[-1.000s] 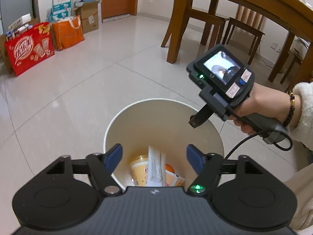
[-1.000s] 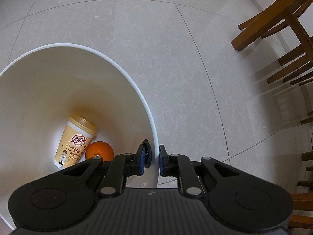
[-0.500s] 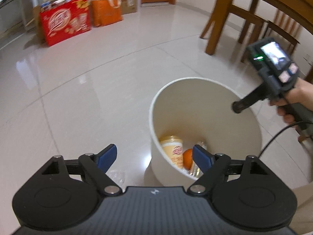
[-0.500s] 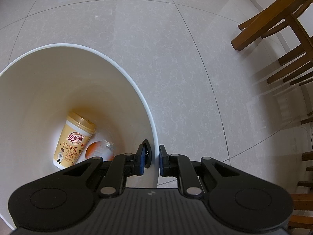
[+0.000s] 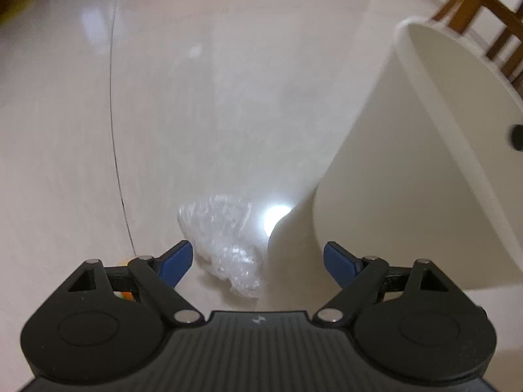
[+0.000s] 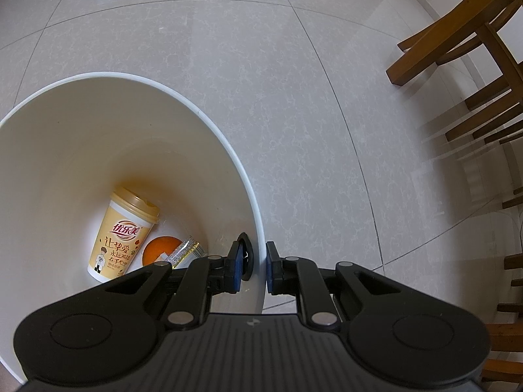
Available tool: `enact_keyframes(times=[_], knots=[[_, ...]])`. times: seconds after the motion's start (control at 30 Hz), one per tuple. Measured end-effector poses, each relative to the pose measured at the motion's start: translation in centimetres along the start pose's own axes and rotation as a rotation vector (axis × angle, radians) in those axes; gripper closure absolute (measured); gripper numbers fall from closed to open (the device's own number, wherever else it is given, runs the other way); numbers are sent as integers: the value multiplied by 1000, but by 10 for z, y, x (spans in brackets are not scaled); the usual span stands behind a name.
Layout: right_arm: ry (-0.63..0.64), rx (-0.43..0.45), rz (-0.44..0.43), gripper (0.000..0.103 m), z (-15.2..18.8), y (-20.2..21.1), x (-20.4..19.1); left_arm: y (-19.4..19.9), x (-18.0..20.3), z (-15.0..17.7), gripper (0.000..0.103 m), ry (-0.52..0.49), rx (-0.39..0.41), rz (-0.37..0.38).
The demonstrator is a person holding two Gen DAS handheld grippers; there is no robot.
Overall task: Collect trash
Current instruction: 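Lower the left gripper onto the clear plastic bag and grasp it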
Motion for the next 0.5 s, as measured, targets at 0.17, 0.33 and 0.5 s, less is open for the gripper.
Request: enact_keyframes(times=[0.17,0.33,0.5], knots=[[2,2,0,86,2,0,0,-51,-14,5,16,49,-66,-41],[3,2,0,86,2,0,1,-90,-19,2,16,65,-105,-73],[2,1,-1,86,5,2,2,-115,-21,7,16,76,-133,-119]])
Point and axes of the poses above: each gripper's, at about its wrist camera, not at the fingertips, and y roughly against the way its jaws point, x to its right, z to its underside, the point moved 6 cm from there along -y, roughly the way its jaws point, and after that the axes turned 6 degrees about -y, right-handed, at the moved point
